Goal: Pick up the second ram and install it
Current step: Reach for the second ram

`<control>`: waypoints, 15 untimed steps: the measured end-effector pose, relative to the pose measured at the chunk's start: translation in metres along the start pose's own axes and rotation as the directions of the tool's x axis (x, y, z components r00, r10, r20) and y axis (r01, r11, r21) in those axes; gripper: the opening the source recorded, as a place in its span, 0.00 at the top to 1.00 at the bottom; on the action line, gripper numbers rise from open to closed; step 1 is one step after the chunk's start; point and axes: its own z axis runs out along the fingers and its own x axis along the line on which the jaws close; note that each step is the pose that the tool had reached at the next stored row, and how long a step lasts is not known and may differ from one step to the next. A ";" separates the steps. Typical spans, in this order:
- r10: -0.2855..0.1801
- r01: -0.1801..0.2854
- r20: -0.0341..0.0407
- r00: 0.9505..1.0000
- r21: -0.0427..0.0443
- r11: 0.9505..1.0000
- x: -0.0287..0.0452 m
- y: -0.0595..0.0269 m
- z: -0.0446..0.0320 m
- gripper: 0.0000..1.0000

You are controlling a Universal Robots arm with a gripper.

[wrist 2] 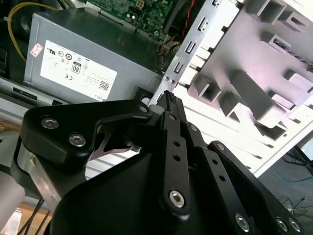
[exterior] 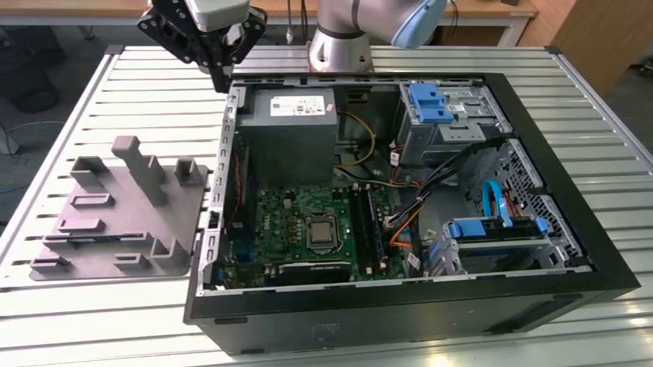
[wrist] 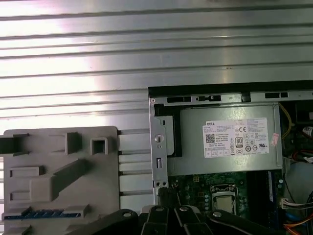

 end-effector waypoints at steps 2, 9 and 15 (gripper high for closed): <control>0.000 0.000 0.000 1.000 0.000 1.000 0.0035 -0.0003 -0.0001 0.90; 0.000 0.000 0.000 1.000 0.000 1.000 0.0167 -0.0013 -0.0002 0.90; 0.000 0.000 0.000 1.000 0.000 1.000 0.0327 -0.0025 -0.0006 0.90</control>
